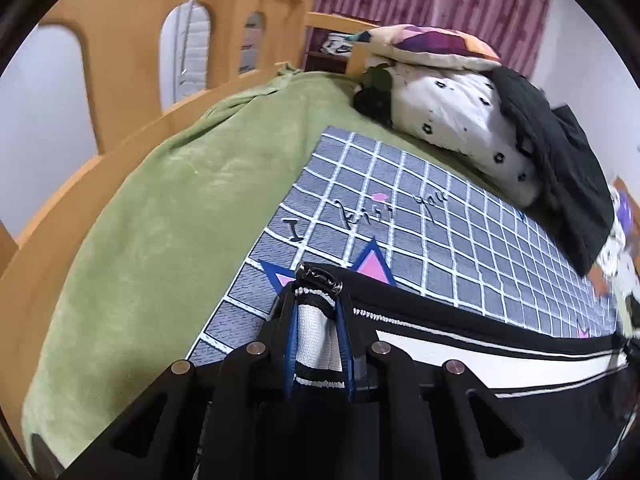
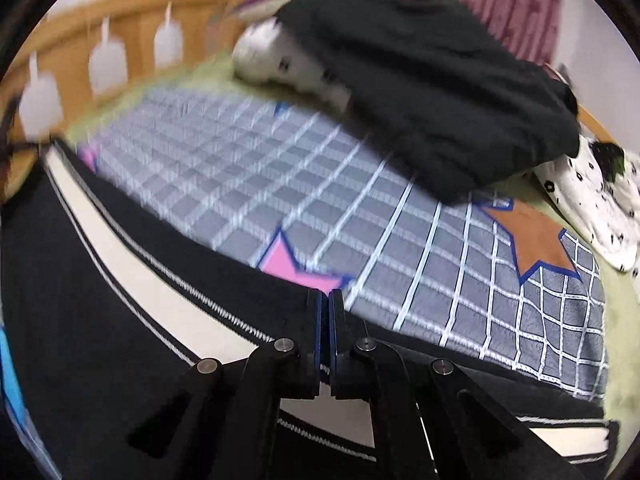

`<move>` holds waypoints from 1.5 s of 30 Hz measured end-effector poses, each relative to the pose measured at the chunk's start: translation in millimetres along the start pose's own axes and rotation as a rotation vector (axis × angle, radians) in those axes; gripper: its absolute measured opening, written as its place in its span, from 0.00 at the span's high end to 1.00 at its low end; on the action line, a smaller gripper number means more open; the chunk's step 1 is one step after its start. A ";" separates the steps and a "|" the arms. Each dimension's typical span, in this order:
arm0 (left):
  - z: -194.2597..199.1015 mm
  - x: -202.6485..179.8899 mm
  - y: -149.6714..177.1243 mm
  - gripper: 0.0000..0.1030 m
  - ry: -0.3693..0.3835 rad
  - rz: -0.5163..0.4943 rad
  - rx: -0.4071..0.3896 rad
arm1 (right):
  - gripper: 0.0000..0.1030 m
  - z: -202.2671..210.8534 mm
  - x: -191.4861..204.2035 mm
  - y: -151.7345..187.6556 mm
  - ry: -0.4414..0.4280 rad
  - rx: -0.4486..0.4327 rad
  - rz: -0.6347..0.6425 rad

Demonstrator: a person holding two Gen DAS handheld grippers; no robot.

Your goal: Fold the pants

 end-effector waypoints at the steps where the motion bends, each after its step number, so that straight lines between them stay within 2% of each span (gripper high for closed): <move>1: -14.1 3.3 4.5 0.83 -0.033 -0.006 0.039 | 0.98 -4.7 -0.5 -1.3 0.005 0.000 -0.007; 3: -38.9 8.6 16.0 0.83 -0.091 -0.009 0.101 | 0.97 -32.8 2.1 7.9 0.015 0.064 -0.006; 5: -48.6 9.0 22.1 0.80 -0.137 -0.024 0.093 | 0.97 -60.3 5.0 22.4 0.036 0.119 -0.014; 7: -45.7 5.9 21.2 0.76 -0.171 -0.048 0.077 | 0.94 -63.9 1.5 22.5 0.068 0.079 -0.062; 9: -40.9 5.4 22.1 0.64 -0.193 -0.055 0.088 | 0.90 -55.1 -4.9 19.9 0.055 0.081 -0.113; 10: -37.4 6.4 22.9 0.55 -0.206 -0.059 0.098 | 0.84 -47.2 -10.7 18.9 0.046 0.074 -0.133; 11: -33.5 6.0 23.4 0.54 -0.206 -0.065 0.095 | 0.78 -38.2 -17.8 19.2 0.045 0.067 -0.138; 12: -27.7 5.8 24.0 0.54 -0.206 -0.074 0.086 | 0.61 -28.1 -25.6 20.1 0.061 0.064 -0.133; 13: -24.0 6.5 23.8 0.54 -0.207 -0.081 0.078 | 0.49 -16.6 -36.6 21.7 0.087 0.052 -0.126; 14: -18.1 5.2 24.4 0.51 -0.199 -0.086 0.070 | 0.48 -4.5 -48.9 24.1 0.121 0.032 -0.122; 16: -7.4 -2.2 27.8 0.45 -0.135 -0.077 0.066 | 0.48 12.5 -73.5 33.2 0.167 0.025 -0.140; 19: -4.6 -21.8 36.1 0.40 -0.036 -0.068 0.089 | 0.49 13.5 -100.7 57.8 0.197 0.084 -0.163; 20: -9.1 -28.8 40.4 0.40 -0.021 -0.081 0.108 | 0.52 4.4 -107.6 70.7 0.233 0.135 -0.132; 21: -14.3 -33.3 43.4 0.40 -0.026 -0.093 0.118 | 0.57 -5.7 -111.5 81.0 0.256 0.179 -0.105; 22: -23.8 -35.3 45.2 0.40 -0.050 -0.106 0.125 | 0.57 -18.2 -114.4 90.9 0.262 0.202 -0.101; 25: -51.5 -37.4 48.8 0.40 -0.110 -0.115 0.139 | 0.57 -23.1 -122.2 85.3 0.268 0.147 -0.165; 28: -54.7 -45.2 47.2 0.38 -0.159 -0.128 0.137 | 0.57 -29.3 -127.3 80.4 0.256 0.130 -0.214; 30: -50.7 -49.6 48.0 0.38 -0.153 -0.110 0.164 | 0.57 -28.0 -129.9 80.7 0.245 0.136 -0.238; 32: -35.8 -55.7 53.1 0.38 -0.113 -0.080 0.205 | 0.57 -17.9 -132.7 80.2 0.249 0.138 -0.306; 36: 19.3 -66.9 60.4 0.38 -0.066 -0.086 0.170 | 0.57 33.0 -122.2 73.3 0.268 0.050 -0.490; 40: 89.5 -83.0 56.1 0.39 -0.035 -0.127 0.083 | 0.57 91.3 -87.6 59.5 0.224 -0.014 -0.502; 43: 145.1 -105.9 51.3 0.40 0.009 -0.134 0.008 | 0.57 140.3 -58.4 39.2 0.273 -0.052 -0.457; 45: 180.0 -125.8 50.8 0.40 0.051 -0.150 -0.026 | 0.57 169.2 -38.4 21.4 0.275 -0.089 -0.446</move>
Point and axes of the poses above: each gripper's, at about its wrist camera, not at the fingertips, and z roughly against the way its jaws point, x to its left, y to its underside, the point moved 9 cm from there along -z, roughly the way its jaws point, and after that the axes turned 6 degrees about z, right-handed, at the moved point
